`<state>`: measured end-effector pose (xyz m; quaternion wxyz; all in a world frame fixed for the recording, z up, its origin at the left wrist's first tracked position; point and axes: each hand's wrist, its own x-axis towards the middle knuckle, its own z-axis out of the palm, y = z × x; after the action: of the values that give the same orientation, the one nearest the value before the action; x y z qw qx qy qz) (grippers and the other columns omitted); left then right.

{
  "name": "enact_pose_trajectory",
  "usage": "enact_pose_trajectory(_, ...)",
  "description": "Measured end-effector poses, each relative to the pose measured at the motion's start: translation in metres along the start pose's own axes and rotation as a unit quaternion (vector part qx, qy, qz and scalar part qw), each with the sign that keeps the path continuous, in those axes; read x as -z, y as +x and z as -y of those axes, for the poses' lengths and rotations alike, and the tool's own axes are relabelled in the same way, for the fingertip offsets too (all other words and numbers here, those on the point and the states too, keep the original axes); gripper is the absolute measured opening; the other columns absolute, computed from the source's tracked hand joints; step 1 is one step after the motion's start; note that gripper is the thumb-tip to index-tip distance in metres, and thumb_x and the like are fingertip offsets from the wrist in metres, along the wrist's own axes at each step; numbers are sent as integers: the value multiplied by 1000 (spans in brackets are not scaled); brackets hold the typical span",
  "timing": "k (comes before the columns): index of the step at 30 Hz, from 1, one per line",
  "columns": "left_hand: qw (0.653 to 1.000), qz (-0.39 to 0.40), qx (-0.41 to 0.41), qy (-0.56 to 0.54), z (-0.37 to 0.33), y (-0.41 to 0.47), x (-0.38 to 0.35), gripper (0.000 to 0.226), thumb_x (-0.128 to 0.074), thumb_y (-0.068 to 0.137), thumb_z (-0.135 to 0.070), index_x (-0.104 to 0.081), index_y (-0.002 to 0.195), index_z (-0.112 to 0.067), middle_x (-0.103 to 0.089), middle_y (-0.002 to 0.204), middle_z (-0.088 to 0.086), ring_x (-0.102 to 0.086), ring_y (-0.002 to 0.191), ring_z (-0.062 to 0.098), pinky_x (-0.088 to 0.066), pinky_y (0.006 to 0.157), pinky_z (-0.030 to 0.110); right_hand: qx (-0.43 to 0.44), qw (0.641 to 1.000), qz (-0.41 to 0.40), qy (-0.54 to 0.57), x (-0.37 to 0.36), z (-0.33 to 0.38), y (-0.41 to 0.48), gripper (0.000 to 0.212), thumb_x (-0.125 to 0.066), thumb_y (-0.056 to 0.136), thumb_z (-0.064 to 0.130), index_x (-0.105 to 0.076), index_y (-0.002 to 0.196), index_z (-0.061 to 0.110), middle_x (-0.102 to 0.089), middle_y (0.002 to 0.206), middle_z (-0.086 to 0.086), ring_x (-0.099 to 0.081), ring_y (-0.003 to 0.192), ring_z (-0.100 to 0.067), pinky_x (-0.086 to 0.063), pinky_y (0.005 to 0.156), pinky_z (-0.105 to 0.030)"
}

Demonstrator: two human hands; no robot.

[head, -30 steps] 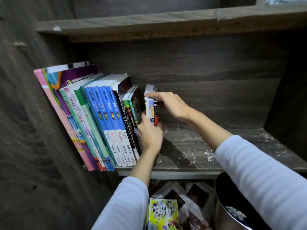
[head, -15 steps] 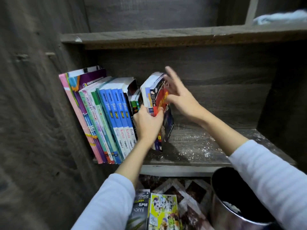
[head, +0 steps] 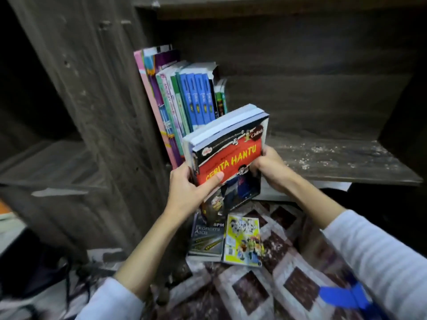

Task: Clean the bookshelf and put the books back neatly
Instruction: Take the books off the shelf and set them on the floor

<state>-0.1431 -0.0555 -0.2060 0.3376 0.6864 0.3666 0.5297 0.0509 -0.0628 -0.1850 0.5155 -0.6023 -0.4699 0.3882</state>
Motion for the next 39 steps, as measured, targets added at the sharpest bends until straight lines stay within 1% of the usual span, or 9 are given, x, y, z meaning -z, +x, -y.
enact_pose_trajectory(3,996,32,73,-44,31,-20,18,34,-84,66,-19,-63,91,-25,-72,84,-19,-67,81,2,-55,77,21,-36,999,-2,-22,-27,-36,-16,32,-39,68,-24,-45,67,8,-44,50,0,-41,41,-7,-30,35,-15)
enact_pose_trajectory(6,985,54,147,-73,65,-37,27,34,-72,72,7,-61,94,-17,-72,80,-18,-67,76,-2,-52,71,14,-83,996,16,-43,-49,-80,-20,30,-40,67,-22,-42,60,7,-39,40,1,-35,32,-4,-26,36,-16)
enact_pose_trajectory(12,937,92,316,-113,140,-51,13,34,-71,74,3,-61,102,-12,-72,96,4,-69,82,14,-56,72,23,-211,977,13,-20,-77,-158,-14,13,-38,36,-1,-38,35,11,-34,30,5,-33,39,-13,-18,37,-17)
enact_pose_trajectory(16,905,58,406,-112,197,-46,-14,36,-73,73,4,-60,103,-11,-69,103,12,-65,87,22,-55,79,30,-297,955,1,9,-79,-198,1,20,-39,53,-13,-34,50,6,-30,31,4,-32,44,-18,-16,37,-15)
enact_pose_trajectory(19,885,23,457,-88,231,-38,-33,38,-74,71,6,-58,103,-9,-67,105,13,-64,89,26,-53,84,37,-367,928,-8,55,-82,-230,10,24,-38,67,-19,-37,62,4,-36,44,-5,-38,32,-15,-19,31,-10)
enact_pose_trajectory(25,874,29,484,31,308,-9,-65,65,-76,72,3,-45,129,-4,-59,122,15,-59,110,27,-47,97,40,-407,900,-56,146,-105,-294,39,29,-38,71,-18,-38,57,7,-37,55,-7,-35,49,-20,-26,43,-24)
enact_pose_trajectory(32,864,101,471,144,366,5,-81,44,-69,81,-8,-58,124,-13,-63,119,13,-60,107,27,-47,97,35,-388,893,-92,208,-122,-332,68,28,-42,85,-12,-50,68,8,-47,63,-8,-43,58,-20,-37,50,-27)
enact_pose_trajectory(36,855,120,471,180,377,6,-75,38,-60,84,-6,-58,121,-13,-62,120,14,-59,108,27,-46,95,32,-372,906,-110,171,-129,-342,80,30,-49,84,-9,-57,67,14,-53,63,-5,-47,61,-21,-38,53,-31)
enact_pose_trajectory(39,853,147,437,244,374,3,-69,41,-54,86,-5,-50,126,-10,-60,121,17,-57,109,30,-43,88,29,-368,921,-66,113,-133,-341,87,31,-46,82,-11,-65,86,13,-62,79,-9,-55,77,-27,-47,66,-37)
